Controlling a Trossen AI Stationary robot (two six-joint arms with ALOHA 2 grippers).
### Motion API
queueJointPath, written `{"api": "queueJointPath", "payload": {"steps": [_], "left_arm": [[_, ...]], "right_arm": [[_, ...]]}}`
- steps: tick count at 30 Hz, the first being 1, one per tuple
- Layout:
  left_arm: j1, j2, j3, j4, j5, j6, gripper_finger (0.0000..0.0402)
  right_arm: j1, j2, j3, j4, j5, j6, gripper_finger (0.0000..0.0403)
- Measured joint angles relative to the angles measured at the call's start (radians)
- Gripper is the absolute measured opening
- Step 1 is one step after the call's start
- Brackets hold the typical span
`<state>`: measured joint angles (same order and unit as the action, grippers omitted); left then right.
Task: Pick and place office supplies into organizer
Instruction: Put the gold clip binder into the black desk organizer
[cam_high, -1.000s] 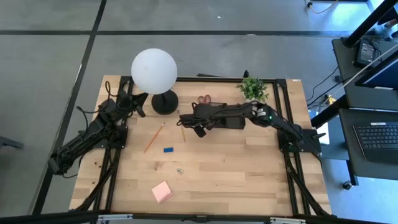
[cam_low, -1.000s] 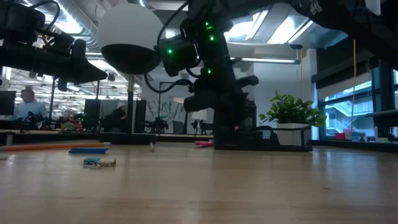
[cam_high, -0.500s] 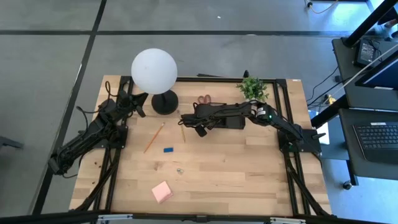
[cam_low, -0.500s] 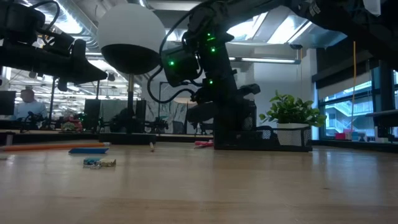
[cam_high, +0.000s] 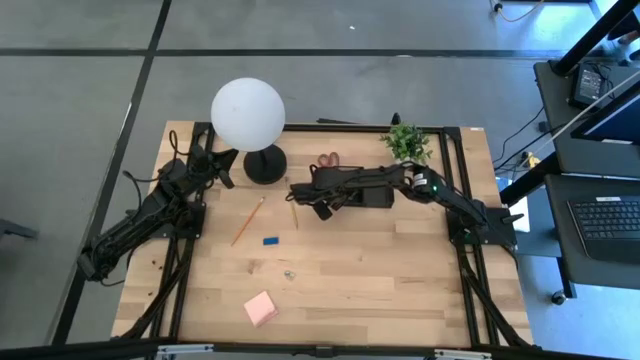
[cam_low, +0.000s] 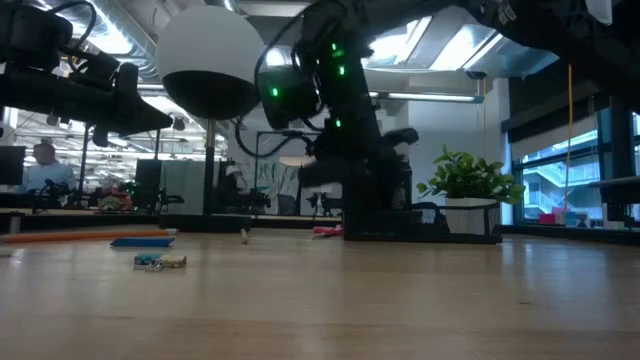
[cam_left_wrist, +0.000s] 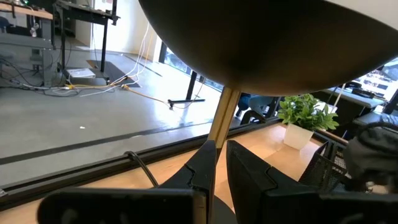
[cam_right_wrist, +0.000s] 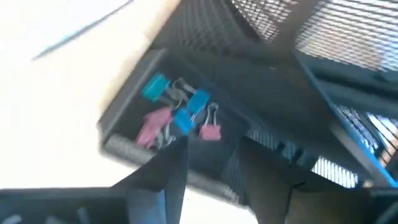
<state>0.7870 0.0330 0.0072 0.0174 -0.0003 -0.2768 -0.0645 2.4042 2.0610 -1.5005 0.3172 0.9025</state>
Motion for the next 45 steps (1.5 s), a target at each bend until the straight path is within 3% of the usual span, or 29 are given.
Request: {"api": "queueJointPath", "payload": {"steps": [9,13,16,24,30,39,45], "left_arm": [[0.000,0.000,0.000,0.001,0.000,0.001,0.0033],[0.000,0.000,0.000,0.001,-0.001,0.001,0.0033],[0.000,0.000,0.000,0.001,-0.015,0.001,0.0033],[0.000,0.000,0.000,0.003,-0.034,-0.027,0.0033],[0.000,0.000,0.000,0.003,-0.034,-0.043,0.0033],[0.000,0.000,0.000,0.003,-0.034,-0.053,0.0033],[0.000,0.000,0.000,0.009,-0.058,-0.058,0.0033]], "right_arm": [[0.103,-0.001,0.298,-0.054,0.002,0.112,0.0145],[0.182,-0.092,0.230,0.148,0.002,0.080,0.0145],[0.242,-0.127,0.224,0.189,0.057,0.077,0.0145],[0.376,-0.134,0.203,0.116,0.156,0.315,0.0145],[0.418,-0.133,0.141,0.027,0.187,0.345,0.0145],[0.413,-0.169,0.035,0.012,0.324,0.151,0.0145],[0.401,-0.368,-0.152,0.308,0.349,-0.237,0.0145]]}}
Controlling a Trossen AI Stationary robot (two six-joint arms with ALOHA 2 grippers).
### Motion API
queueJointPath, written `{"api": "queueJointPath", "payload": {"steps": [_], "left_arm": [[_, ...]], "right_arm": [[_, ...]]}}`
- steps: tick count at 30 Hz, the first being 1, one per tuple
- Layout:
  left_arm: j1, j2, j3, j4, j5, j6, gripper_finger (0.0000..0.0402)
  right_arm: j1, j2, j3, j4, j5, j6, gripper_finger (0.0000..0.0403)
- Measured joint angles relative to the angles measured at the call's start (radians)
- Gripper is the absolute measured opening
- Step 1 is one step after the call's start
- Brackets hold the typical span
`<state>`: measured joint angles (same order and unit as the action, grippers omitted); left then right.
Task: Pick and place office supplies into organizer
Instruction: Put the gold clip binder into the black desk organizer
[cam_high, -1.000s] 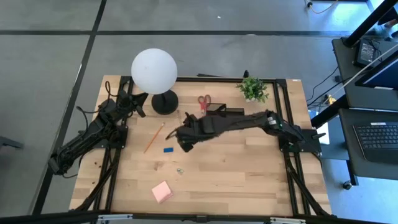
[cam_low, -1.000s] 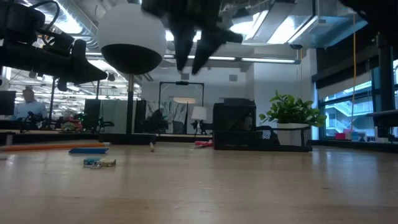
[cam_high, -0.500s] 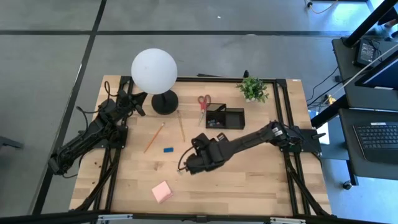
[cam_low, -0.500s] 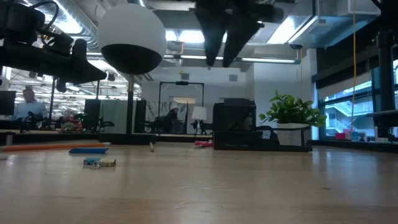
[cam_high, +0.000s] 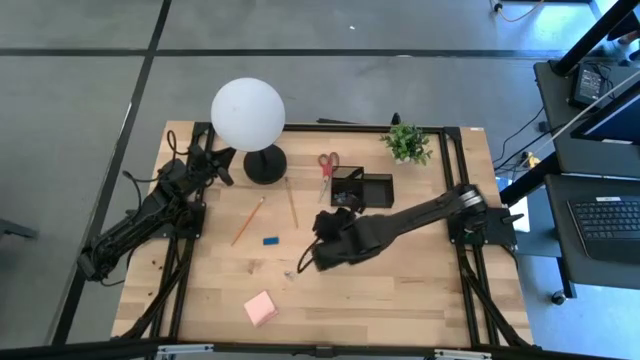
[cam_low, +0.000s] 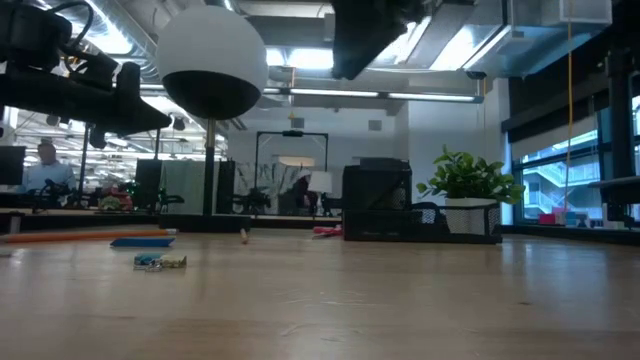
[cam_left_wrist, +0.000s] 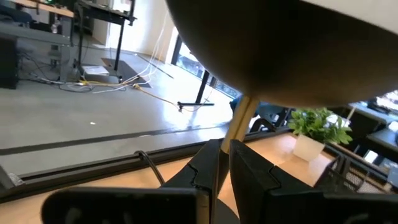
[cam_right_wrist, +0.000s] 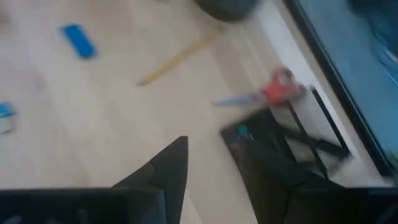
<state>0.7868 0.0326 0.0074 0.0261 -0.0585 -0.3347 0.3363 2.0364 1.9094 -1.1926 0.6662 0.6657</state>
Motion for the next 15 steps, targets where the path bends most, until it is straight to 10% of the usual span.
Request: {"api": "queueJointPath", "payload": {"steps": [15], "left_arm": [[0.000,0.000,0.000,0.008,-0.043,-0.045,0.0033]], "right_arm": [[-0.076,-0.641,-0.876,0.854,-0.251,-0.491,0.0145]]}}
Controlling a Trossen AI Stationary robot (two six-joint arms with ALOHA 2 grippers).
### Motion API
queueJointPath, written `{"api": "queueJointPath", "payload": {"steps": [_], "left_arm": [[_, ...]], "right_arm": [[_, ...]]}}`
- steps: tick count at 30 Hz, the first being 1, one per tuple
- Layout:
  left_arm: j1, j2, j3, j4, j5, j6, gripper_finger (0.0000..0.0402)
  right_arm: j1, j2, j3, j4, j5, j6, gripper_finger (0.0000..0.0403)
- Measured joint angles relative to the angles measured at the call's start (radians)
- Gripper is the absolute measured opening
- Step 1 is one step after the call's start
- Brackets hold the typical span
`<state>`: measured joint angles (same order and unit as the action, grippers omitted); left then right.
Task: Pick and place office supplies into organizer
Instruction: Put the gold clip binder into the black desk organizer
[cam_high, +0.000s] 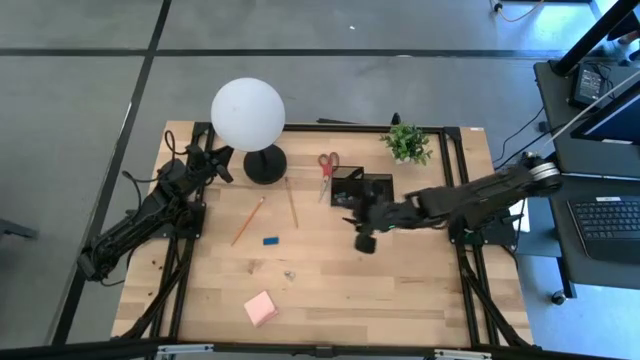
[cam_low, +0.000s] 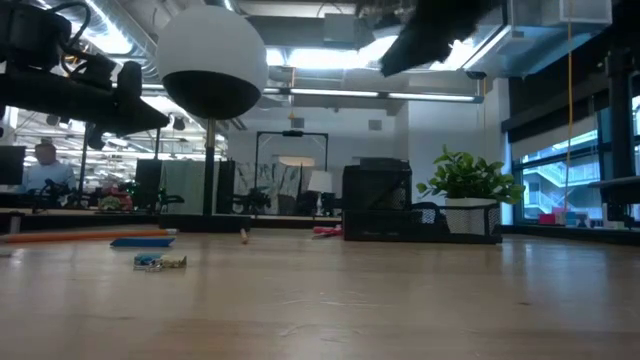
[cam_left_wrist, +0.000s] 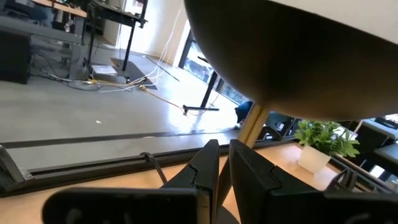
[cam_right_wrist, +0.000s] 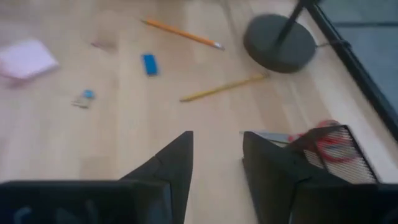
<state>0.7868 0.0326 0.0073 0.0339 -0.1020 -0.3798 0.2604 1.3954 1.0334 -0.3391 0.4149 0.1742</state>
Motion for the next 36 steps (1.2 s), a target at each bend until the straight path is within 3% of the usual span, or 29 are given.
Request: {"api": "queueJointPath", "payload": {"steps": [8,15,20,23,30,36], "left_arm": [[0.000,0.000,0.000,0.001,-0.012,0.041,0.0033],[0.000,0.000,0.000,0.001,-0.013,0.135,0.0033],[0.000,0.000,0.000,0.001,-0.017,0.132,0.0033],[0.000,0.000,0.000,0.009,-0.045,0.139,0.0033],[0.000,0.000,0.000,0.017,-0.120,0.136,0.0033],[0.000,0.000,0.000,0.019,-0.125,0.132,0.0033]], "right_arm": [[-0.003,-0.360,-0.415,0.329,-0.061,-0.023,0.0145],[-0.004,-0.620,-0.606,0.282,0.014,-0.119,0.0145],[-0.015,-0.723,-0.695,0.310,0.004,-0.123,0.0145],[-0.050,-0.763,-0.740,0.326,-0.069,-0.095,0.0145],[-0.220,-0.804,-0.848,0.489,-0.368,-0.078,0.0145],[-0.351,-0.899,-0.909,0.583,-0.497,-0.112,0.0145]]}}
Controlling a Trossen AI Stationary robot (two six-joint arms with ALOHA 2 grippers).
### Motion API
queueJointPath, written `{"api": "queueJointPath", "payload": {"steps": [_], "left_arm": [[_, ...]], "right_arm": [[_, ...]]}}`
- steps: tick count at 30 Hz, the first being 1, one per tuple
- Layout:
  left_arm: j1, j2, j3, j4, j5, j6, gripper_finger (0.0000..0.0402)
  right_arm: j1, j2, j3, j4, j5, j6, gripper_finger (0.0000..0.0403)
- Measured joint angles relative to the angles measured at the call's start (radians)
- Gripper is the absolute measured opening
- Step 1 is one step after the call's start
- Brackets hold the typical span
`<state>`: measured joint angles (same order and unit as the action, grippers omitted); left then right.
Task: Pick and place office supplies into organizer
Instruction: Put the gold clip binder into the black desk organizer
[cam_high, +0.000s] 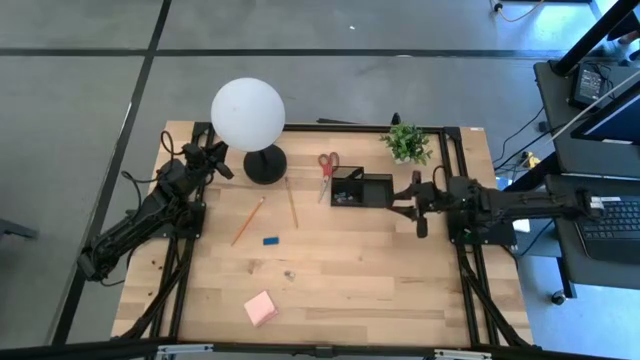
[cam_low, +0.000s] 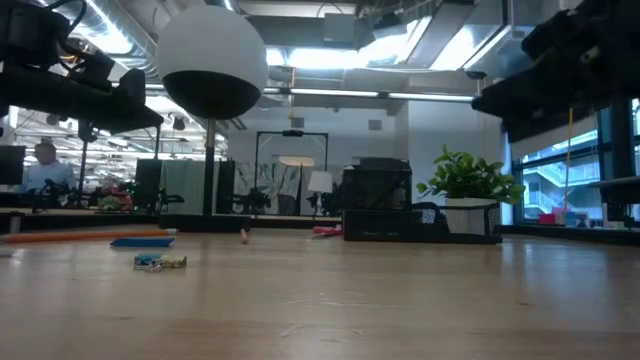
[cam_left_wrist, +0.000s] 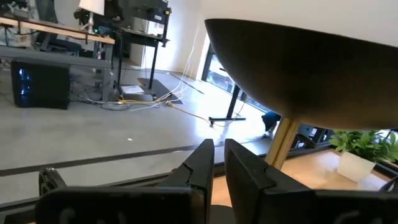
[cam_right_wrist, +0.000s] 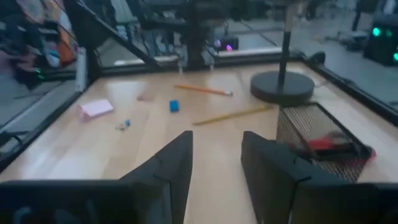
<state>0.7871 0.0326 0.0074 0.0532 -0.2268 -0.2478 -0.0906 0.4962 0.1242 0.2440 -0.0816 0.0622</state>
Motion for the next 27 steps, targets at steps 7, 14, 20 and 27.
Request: {"api": "queueJointPath", "payload": {"steps": [7,14,20,27], "left_arm": [[0.000,0.000,0.000,0.000,-0.007,0.016,0.0033],[0.000,0.000,0.000,0.001,-0.015,0.018,0.0033],[0.000,0.000,0.000,0.002,-0.015,0.018,0.0033],[0.000,0.000,0.000,0.002,-0.016,0.017,0.0033]], "right_arm": [[-0.050,-0.181,-0.099,-0.004,-0.044,0.011,0.0145],[-0.065,-0.296,-0.118,-0.048,-0.044,-0.009,0.0145],[-0.083,-0.323,-0.118,-0.071,-0.043,-0.041,0.0145],[-0.085,-0.323,-0.118,-0.069,-0.004,-0.069,0.0145]]}}
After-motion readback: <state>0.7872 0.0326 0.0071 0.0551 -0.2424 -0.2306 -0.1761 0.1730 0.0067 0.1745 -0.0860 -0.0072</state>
